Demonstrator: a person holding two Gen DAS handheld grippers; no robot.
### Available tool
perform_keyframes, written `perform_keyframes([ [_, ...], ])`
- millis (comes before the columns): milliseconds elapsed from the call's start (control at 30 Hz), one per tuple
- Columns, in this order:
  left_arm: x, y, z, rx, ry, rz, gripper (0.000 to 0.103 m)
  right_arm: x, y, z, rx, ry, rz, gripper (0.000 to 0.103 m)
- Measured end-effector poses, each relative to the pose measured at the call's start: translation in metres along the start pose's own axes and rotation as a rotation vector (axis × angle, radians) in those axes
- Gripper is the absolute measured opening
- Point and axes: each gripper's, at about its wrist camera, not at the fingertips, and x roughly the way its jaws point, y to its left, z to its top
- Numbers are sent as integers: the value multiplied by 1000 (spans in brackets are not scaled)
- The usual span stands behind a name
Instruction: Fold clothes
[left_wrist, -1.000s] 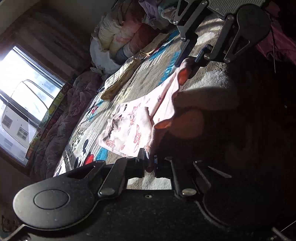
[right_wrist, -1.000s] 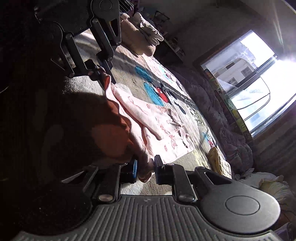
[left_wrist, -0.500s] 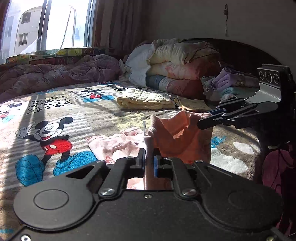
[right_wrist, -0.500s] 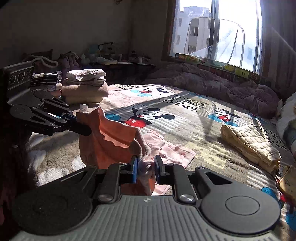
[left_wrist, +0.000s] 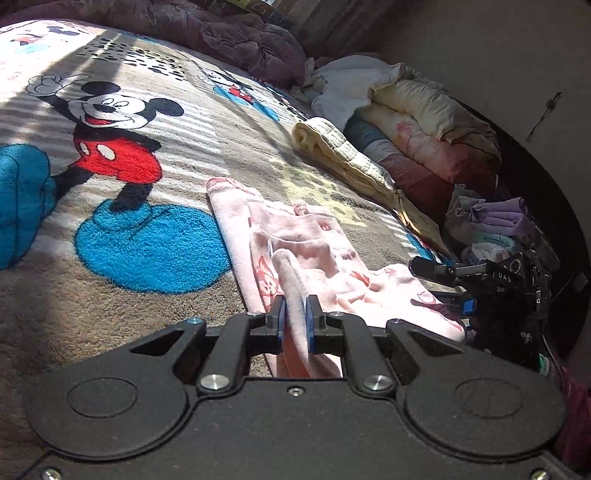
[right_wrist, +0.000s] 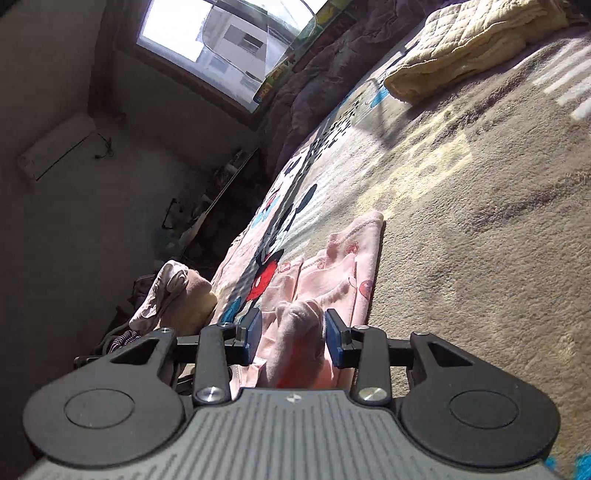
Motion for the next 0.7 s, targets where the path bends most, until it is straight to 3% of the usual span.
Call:
perform_keyframes([
  [67, 1, 1, 1, -1, -8, -3, 8, -2, 6, -2, -35, 13, 10, 57],
  [100, 1, 0, 2, 8, -17, -2, 8, -2, 10, -2, -72, 20, 14, 50],
  [133, 0, -2, 3, 22, -36, -4, 8, -1, 13, -1, -110, 24, 8, 30],
  [167, -2, -5, 4, 39, -56, -12, 7, -1, 14, 1, -126, 23, 3, 22],
  [467, -10, -10, 34, 89, -246, -2, 5, 11, 31, 37, -282, -46, -12, 20],
  [700, 18, 13, 58, 62, -247, 25, 5, 23, 17, 64, -270, -95, -26, 20],
])
